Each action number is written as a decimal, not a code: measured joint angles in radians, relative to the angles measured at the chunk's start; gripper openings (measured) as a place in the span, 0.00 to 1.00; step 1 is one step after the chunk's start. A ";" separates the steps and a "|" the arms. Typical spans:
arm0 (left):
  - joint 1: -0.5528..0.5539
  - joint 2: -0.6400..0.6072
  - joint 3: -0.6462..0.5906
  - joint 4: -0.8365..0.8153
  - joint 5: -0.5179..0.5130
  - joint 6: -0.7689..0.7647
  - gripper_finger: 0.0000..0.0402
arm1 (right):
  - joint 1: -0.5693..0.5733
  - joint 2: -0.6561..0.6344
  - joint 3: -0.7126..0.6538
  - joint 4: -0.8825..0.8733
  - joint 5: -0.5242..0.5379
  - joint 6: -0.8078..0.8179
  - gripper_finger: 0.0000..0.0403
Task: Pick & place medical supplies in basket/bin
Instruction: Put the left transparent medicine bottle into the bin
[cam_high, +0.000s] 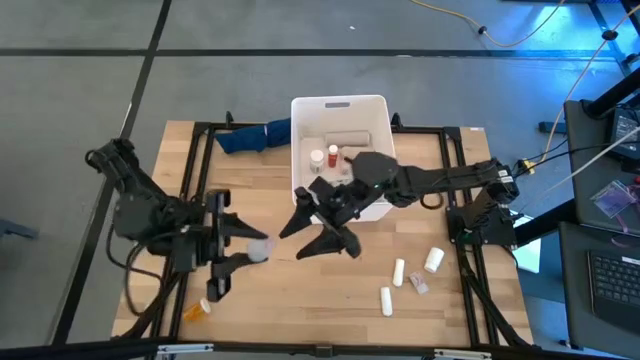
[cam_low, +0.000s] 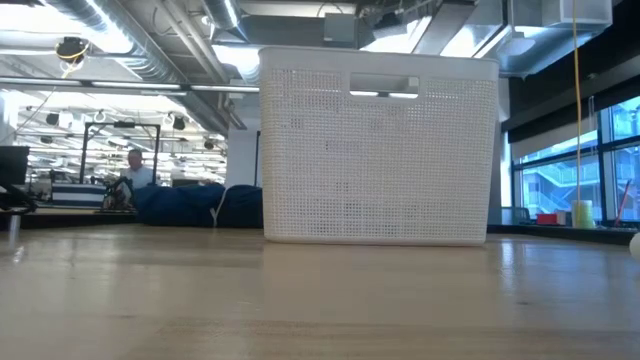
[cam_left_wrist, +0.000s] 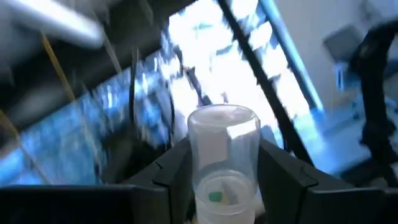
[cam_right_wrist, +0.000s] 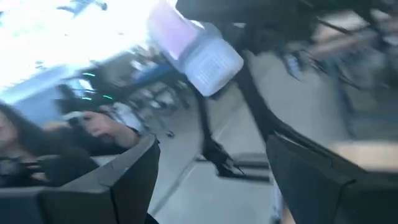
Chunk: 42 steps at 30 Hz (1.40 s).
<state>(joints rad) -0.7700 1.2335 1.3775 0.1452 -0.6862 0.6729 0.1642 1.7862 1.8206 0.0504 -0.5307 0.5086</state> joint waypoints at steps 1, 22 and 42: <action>0.007 0.000 0.000 0.049 0.058 0.054 0.36 | 0.000 0.000 0.000 0.034 -0.017 0.011 0.74; 0.235 0.035 0.000 0.181 0.566 0.203 0.36 | 0.016 0.001 -0.001 0.322 0.136 0.147 0.73; 0.372 0.035 0.000 0.196 0.722 0.166 0.36 | 0.017 0.001 -0.001 0.383 0.110 0.172 0.73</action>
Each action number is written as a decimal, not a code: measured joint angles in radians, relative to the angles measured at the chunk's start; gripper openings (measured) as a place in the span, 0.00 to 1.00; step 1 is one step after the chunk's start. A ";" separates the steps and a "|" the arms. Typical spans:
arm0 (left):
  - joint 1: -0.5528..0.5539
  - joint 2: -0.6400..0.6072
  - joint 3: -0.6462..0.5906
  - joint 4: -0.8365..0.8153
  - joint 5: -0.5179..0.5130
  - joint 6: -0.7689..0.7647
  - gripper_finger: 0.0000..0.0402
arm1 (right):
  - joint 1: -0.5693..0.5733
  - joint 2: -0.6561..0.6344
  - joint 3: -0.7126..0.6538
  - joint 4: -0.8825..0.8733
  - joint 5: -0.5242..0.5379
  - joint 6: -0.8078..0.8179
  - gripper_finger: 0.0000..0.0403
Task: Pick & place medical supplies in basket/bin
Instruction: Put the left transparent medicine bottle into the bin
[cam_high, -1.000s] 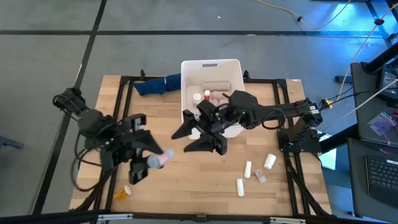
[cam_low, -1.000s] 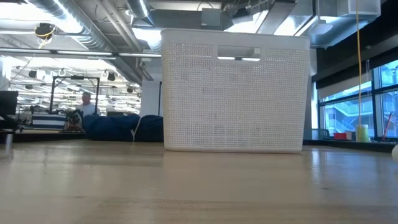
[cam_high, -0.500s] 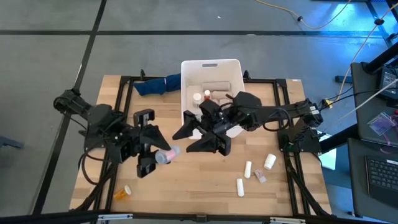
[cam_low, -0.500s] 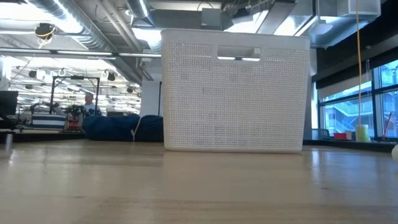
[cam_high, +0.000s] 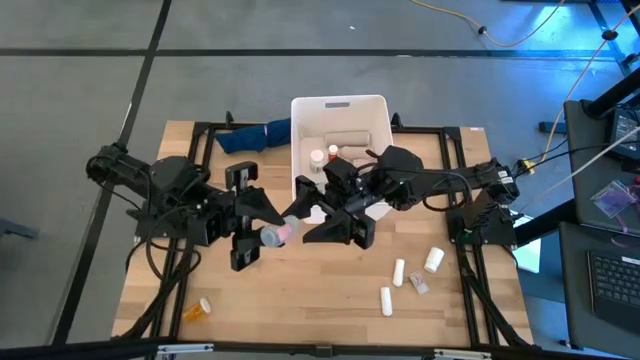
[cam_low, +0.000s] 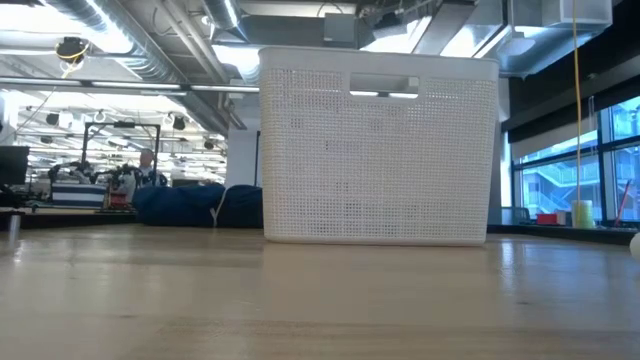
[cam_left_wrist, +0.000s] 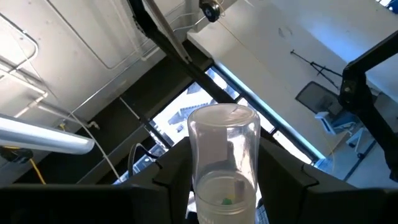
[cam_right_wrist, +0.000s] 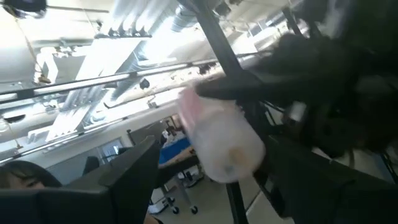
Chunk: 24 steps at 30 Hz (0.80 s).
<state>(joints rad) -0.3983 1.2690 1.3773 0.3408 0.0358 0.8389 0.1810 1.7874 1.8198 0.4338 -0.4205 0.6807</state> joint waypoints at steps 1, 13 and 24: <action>0.005 0.000 0.000 0.000 0.007 -0.009 0.36 | 0.000 0.000 0.000 0.009 -0.001 0.000 0.73; 0.047 0.000 0.000 -0.001 0.020 -0.016 0.36 | -0.003 0.000 0.000 0.021 -0.017 0.021 0.60; 0.049 0.000 0.000 -0.006 0.015 -0.014 0.36 | -0.007 0.001 -0.001 0.018 -0.017 0.015 0.47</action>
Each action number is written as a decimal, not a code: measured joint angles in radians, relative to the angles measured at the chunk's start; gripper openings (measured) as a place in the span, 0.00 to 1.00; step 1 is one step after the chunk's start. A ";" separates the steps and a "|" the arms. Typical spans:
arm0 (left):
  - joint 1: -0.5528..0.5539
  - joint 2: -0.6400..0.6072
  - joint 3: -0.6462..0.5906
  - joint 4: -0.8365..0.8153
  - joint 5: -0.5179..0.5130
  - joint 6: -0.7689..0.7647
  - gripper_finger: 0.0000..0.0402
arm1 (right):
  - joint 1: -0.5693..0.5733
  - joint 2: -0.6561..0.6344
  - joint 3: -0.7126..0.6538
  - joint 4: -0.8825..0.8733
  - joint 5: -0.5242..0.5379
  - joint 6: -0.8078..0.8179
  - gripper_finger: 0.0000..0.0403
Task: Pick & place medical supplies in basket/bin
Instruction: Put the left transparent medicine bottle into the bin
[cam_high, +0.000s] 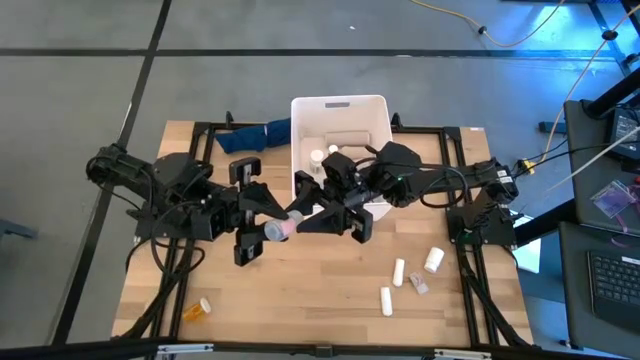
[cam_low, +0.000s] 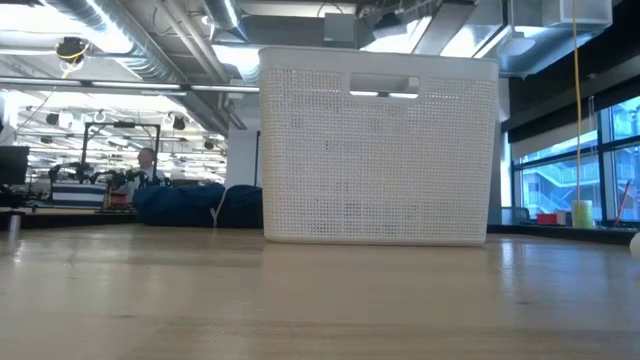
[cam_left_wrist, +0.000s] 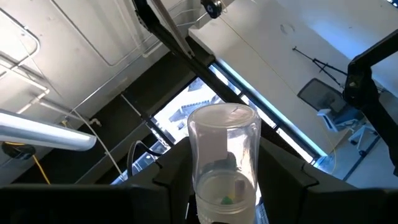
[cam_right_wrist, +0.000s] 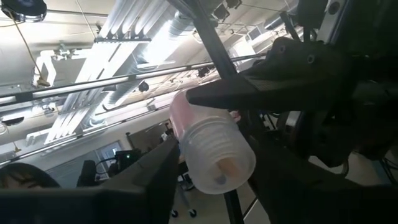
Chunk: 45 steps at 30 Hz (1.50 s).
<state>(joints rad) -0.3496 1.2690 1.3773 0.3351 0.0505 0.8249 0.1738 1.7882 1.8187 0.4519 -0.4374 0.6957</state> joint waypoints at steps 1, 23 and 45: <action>0.000 0.000 0.000 0.000 -0.002 0.000 0.36 | 0.000 0.000 0.000 0.000 0.000 0.000 0.47; -0.011 -0.026 -0.002 -0.053 -0.080 -0.119 0.53 | 0.002 0.000 0.001 0.000 -0.004 -0.050 0.33; -0.120 -0.237 0.000 -0.949 -0.870 -0.711 0.50 | -0.145 -0.002 0.002 -0.226 -0.151 -0.075 0.33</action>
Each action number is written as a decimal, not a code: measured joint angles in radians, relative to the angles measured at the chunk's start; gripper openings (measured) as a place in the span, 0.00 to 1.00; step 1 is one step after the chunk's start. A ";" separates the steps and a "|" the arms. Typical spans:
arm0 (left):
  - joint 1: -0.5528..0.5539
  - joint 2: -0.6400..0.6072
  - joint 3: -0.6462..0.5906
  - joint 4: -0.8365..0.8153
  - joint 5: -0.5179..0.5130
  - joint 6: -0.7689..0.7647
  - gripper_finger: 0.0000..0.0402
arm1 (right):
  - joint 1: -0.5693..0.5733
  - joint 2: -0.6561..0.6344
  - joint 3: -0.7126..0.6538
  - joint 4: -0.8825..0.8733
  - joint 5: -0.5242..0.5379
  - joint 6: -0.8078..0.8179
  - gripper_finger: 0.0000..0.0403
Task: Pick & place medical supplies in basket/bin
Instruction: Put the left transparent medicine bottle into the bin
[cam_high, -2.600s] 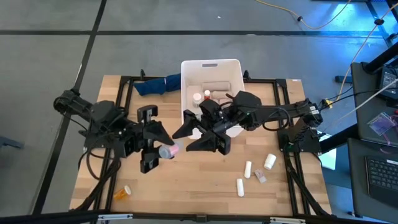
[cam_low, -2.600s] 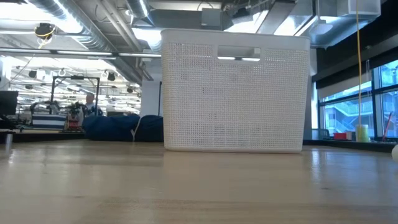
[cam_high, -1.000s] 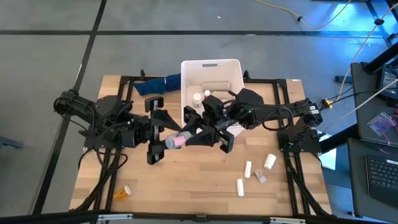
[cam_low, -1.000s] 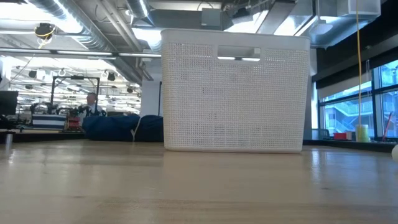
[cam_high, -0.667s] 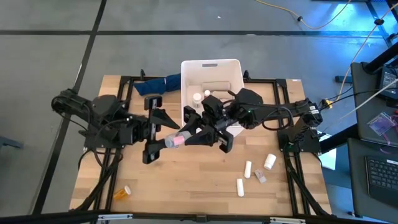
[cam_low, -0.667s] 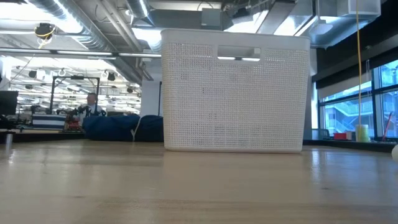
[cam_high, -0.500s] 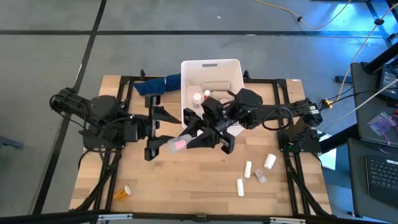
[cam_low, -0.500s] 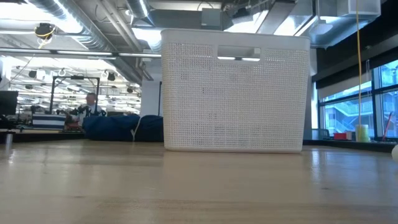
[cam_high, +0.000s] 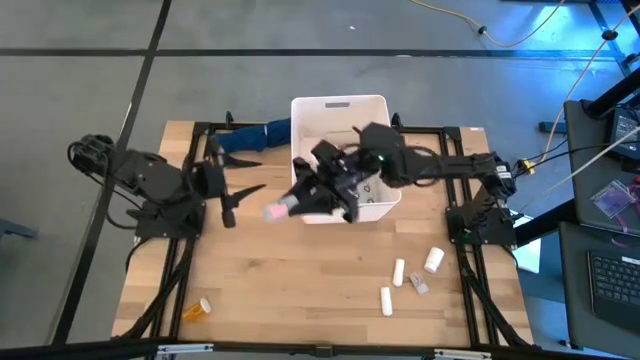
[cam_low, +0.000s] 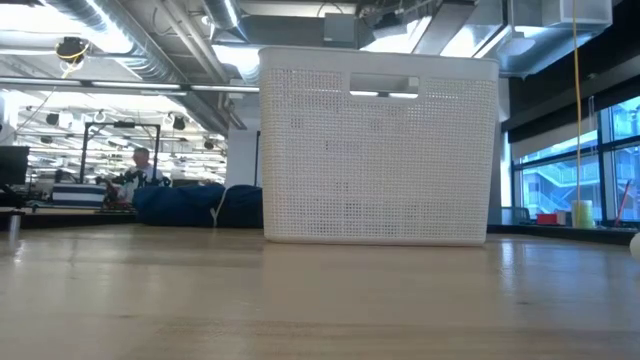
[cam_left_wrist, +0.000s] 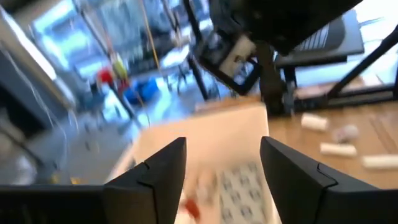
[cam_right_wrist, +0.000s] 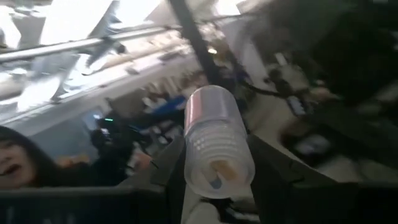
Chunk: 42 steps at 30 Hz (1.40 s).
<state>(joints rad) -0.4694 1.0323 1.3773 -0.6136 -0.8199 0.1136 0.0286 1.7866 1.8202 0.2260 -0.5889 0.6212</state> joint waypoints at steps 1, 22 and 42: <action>0.000 -0.005 0.000 -0.047 0.001 -0.058 0.49 | -0.020 0.000 0.000 -0.034 -0.005 -0.006 0.33; 0.081 -0.009 0.000 -0.317 -0.005 -0.223 0.42 | -0.453 -0.001 -0.001 -0.884 0.508 -0.556 0.33; 0.401 -0.009 0.000 -0.335 0.183 -0.066 0.42 | -0.563 0.207 -0.001 -1.001 0.595 -0.784 0.34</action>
<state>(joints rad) -0.0682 1.0237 1.3773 -0.9489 -0.6369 0.0479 -0.5347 1.9938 1.8191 -0.7754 0.0063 -0.1627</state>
